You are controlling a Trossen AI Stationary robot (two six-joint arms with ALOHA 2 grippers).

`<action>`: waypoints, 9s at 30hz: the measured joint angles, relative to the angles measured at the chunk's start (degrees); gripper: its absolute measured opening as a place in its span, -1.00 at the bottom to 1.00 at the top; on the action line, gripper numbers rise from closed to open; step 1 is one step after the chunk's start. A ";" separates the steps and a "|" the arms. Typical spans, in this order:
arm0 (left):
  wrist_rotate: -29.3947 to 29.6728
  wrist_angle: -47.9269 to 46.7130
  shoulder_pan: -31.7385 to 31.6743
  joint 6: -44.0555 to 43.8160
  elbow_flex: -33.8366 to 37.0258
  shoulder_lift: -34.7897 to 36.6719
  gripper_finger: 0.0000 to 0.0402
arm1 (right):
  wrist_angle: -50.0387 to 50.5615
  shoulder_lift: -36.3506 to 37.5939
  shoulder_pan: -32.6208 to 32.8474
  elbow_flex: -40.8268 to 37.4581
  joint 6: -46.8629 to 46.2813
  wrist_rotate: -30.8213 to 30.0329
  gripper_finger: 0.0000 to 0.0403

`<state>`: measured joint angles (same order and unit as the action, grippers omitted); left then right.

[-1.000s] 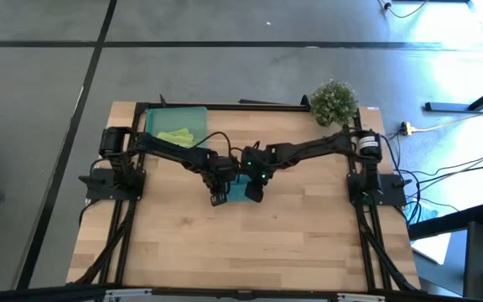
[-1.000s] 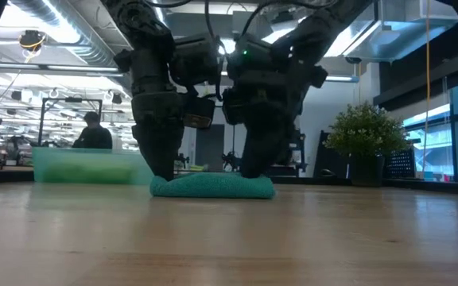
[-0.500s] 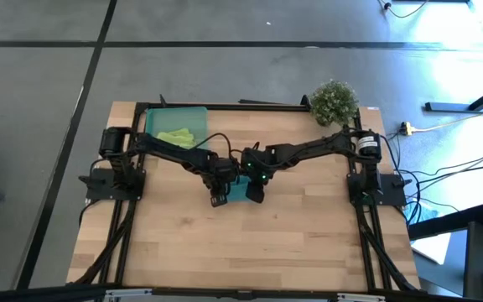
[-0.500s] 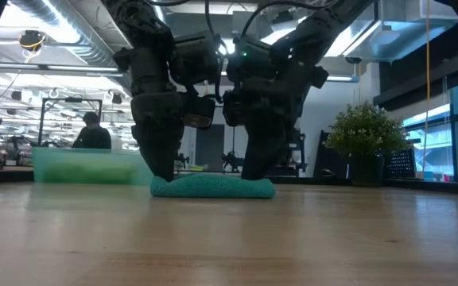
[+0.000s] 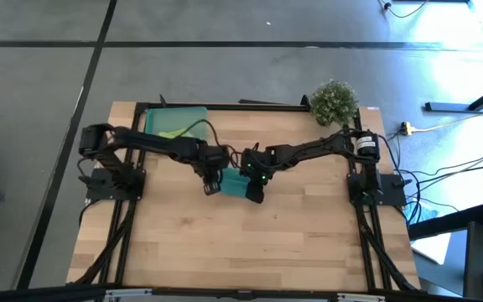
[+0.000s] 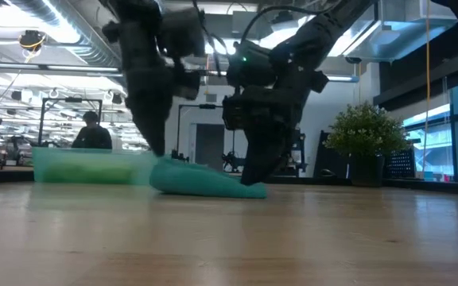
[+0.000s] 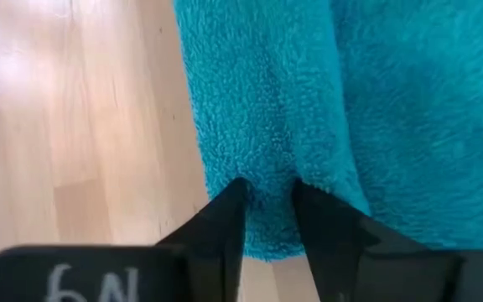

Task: Roll microfiber towels into tight, uniform cylinder then place into a basket
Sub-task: Roll the blue microfiber cloth

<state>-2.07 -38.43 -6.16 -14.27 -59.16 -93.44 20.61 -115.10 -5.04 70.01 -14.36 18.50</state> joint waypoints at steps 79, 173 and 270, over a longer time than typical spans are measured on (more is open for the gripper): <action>4.55 -19.94 9.45 -10.89 0.07 22.99 -0.70 | 5.87 -0.96 5.47 7.29 30.09 -15.33 -0.45; -1.68 15.40 6.62 14.85 0.07 -4.88 -0.70 | 20.91 -12.73 -11.67 15.92 -4.64 46.80 -1.00; -3.47 21.39 4.41 17.98 0.05 -12.05 -0.70 | -8.86 47.27 3.74 -22.33 16.23 0.63 -0.40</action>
<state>-5.54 -17.04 -1.76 3.70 -59.11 -105.49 11.76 -67.83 -1.30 47.68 1.87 19.14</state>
